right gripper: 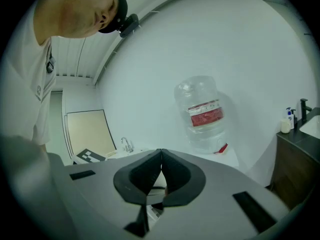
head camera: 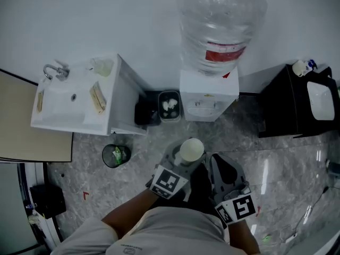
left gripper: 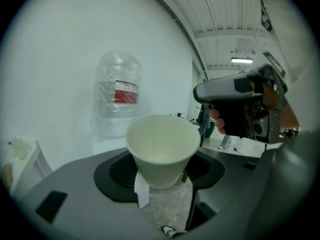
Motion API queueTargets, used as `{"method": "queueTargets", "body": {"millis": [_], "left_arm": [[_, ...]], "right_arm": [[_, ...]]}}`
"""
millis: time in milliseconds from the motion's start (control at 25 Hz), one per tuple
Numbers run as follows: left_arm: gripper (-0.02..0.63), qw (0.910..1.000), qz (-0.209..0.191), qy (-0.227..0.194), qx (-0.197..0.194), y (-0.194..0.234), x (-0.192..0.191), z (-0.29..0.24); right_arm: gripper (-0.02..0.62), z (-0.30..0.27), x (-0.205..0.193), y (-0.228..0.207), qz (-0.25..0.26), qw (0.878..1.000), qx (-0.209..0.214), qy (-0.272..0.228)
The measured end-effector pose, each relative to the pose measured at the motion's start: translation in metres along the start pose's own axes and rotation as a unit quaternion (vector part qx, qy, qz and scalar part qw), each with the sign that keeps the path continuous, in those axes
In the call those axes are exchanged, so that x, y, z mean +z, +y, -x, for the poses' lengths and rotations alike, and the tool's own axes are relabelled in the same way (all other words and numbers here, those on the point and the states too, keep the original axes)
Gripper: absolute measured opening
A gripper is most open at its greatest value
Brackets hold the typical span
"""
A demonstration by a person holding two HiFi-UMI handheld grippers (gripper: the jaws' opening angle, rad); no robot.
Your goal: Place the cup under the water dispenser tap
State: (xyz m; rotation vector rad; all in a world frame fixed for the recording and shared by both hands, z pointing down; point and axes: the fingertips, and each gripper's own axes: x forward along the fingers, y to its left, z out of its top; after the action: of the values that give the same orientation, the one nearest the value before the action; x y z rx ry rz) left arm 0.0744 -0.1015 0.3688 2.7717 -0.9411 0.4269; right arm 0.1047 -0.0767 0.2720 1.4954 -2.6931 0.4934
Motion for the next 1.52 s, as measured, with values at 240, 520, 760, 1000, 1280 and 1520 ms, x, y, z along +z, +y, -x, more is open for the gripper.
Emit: {"method": "queueTargets", "body": {"millis": [240, 520, 760, 1000, 1280, 1520], "left_arm": [[0.268, 0.9996, 0.011, 0.001, 0.025, 0.045, -0.037, -0.069], [0.268, 0.9991, 0.004, 0.022, 0.037, 0.097, -0.163, -0.148], [0.268, 0.9976, -0.001, 0.050, 0.048, 0.132, -0.296, -0.210], [0.268, 0.9962, -0.001, 0.067, 0.055, 0.161, -0.384, -0.270], [0.268, 0.9937, 0.004, 0.079, 0.079, 0.189, -0.422, -0.313], [0.270, 0.9885, 0.016, 0.083, 0.125, 0.201, -0.433, -0.331]], "right_arm": [[0.014, -0.057, -0.004, -0.045, 0.003, 0.998, 0.055, 0.013], [0.014, -0.101, -0.064, -0.080, -0.008, 0.997, 0.071, 0.027], [0.014, -0.126, -0.145, -0.099, -0.028, 0.996, 0.070, 0.047], [0.014, -0.149, -0.194, -0.112, -0.025, 0.995, 0.079, 0.055], [0.014, -0.163, -0.222, -0.121, -0.032, 0.992, 0.077, 0.091], [0.014, -0.163, -0.223, -0.117, -0.038, 0.990, 0.088, 0.103]]}}
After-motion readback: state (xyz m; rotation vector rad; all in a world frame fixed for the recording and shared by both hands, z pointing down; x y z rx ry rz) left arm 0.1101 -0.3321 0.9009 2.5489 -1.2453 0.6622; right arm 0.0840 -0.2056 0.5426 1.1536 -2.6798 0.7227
